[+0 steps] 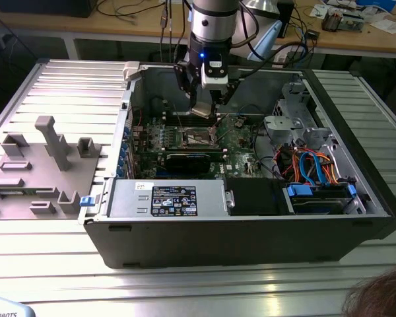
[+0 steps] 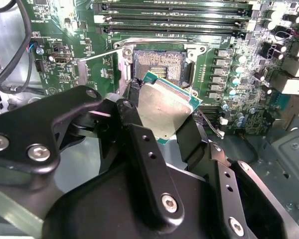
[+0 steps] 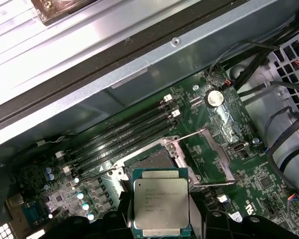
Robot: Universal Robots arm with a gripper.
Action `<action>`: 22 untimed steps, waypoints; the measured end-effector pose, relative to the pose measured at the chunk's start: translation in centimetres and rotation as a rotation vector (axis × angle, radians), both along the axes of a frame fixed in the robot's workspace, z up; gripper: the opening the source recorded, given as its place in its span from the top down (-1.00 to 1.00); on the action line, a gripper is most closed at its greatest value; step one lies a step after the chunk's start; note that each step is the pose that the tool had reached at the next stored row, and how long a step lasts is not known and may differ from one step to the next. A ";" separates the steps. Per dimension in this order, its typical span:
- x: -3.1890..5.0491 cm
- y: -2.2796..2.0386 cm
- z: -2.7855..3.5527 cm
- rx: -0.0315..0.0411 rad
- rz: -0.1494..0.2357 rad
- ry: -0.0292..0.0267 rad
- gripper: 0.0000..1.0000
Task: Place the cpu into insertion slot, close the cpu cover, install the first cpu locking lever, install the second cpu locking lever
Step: 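Place the cpu into insertion slot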
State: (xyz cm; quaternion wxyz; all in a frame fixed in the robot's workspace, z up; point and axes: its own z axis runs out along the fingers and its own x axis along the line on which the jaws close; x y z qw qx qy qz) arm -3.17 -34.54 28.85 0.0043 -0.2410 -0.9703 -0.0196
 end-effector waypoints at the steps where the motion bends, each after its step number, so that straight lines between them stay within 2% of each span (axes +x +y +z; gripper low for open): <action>1: 0.00 0.00 -0.01 -0.0001 -0.006 0.0000 -0.08; 22: 0.00 0.00 -0.09 -0.0007 -0.104 0.0000 -0.08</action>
